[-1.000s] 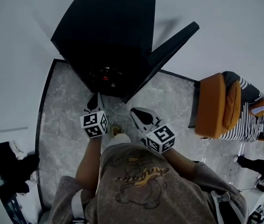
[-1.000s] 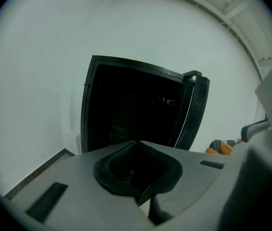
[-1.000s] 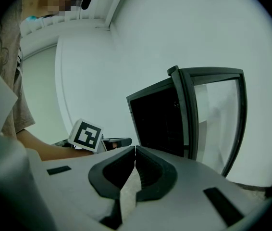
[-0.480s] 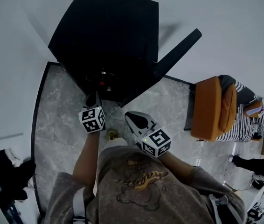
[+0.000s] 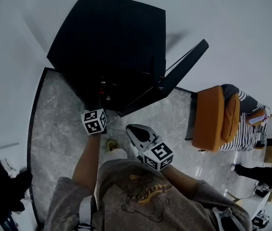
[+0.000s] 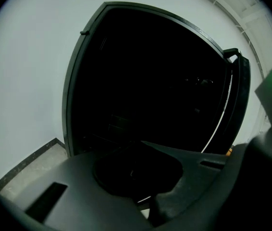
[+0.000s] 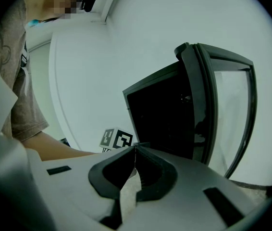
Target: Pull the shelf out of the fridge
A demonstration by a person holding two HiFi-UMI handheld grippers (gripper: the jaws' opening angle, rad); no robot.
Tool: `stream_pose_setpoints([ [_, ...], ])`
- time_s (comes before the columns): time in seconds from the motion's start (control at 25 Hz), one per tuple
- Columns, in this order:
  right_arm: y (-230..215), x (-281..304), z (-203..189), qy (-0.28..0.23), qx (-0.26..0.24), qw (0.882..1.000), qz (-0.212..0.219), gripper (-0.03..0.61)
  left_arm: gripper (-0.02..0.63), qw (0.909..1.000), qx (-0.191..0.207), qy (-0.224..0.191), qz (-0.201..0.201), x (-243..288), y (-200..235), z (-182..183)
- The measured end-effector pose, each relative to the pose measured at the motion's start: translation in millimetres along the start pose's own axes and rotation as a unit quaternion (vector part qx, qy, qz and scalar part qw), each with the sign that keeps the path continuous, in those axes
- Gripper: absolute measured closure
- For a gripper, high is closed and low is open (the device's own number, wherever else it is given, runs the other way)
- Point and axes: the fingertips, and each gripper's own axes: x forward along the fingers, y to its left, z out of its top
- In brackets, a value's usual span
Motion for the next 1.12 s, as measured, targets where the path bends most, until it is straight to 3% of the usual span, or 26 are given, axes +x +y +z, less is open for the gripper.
stream_pose_setpoints([
  [0.28,-5,4,-5,0.009,0.007,1.000,-0.004,0.557,0.604,0.9994,-0.031,0.015,-0.006,34,7,-12],
  [0.52,-9,2,-11,0.015,0.014,1.000,-0.012,0.557,0.561,0.9948,-0.099,0.020,-0.015,57,17,-23],
  [0.84,-7,-1,-25,0.031,0.025,0.999,-0.010,0.557,0.526,0.9830,-0.183,0.018,-0.012,81,31,-36],
  [1.12,-13,-2,-29,0.036,0.032,0.999,-0.020,0.557,0.520,0.9660,-0.258,-0.001,-0.018,101,37,-30],
])
